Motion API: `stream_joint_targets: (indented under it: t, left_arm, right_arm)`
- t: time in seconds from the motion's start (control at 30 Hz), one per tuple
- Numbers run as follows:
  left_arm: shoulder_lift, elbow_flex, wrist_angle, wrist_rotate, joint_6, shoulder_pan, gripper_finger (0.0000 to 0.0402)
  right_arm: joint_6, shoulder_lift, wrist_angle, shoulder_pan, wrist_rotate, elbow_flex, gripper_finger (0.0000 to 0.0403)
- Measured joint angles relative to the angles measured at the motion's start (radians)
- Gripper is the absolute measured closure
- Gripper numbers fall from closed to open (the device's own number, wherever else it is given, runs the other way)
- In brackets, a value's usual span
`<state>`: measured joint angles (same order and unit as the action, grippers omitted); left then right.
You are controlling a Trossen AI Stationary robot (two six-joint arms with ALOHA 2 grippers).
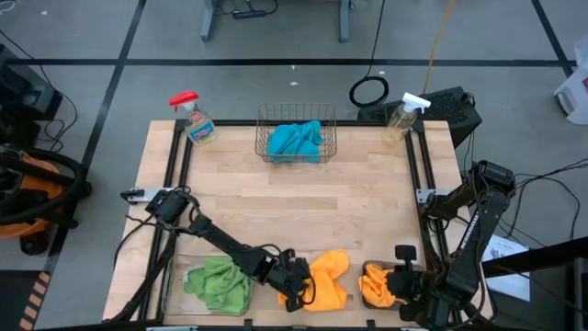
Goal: Sort microfiber towel by color & place in baskets
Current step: Put the yellow microfiber cloth into the black bin
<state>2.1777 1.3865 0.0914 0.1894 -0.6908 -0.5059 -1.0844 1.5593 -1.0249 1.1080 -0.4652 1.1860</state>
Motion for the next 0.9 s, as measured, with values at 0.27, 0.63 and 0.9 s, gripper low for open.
stream_joint_targets:
  t: [0.27, 0.63, 0.9]
  left_arm:
    - [-0.047, -0.006, 0.028, 0.0, 0.037, 0.034, 0.0376]
    - [-0.208, -0.004, 0.062, 0.135, 0.179, 0.078, 0.0388]
    - [-0.308, -0.003, 0.039, 0.274, 0.308, 0.107, 0.0389]
  right_arm:
    - [0.064, 0.0, 0.0, -0.007, -0.094, 0.001, 0.0344]
    - [0.168, -0.074, 0.004, -0.031, -0.294, 0.002, 0.0344]
    - [0.231, -0.159, 0.013, -0.073, -0.45, 0.002, 0.0341]
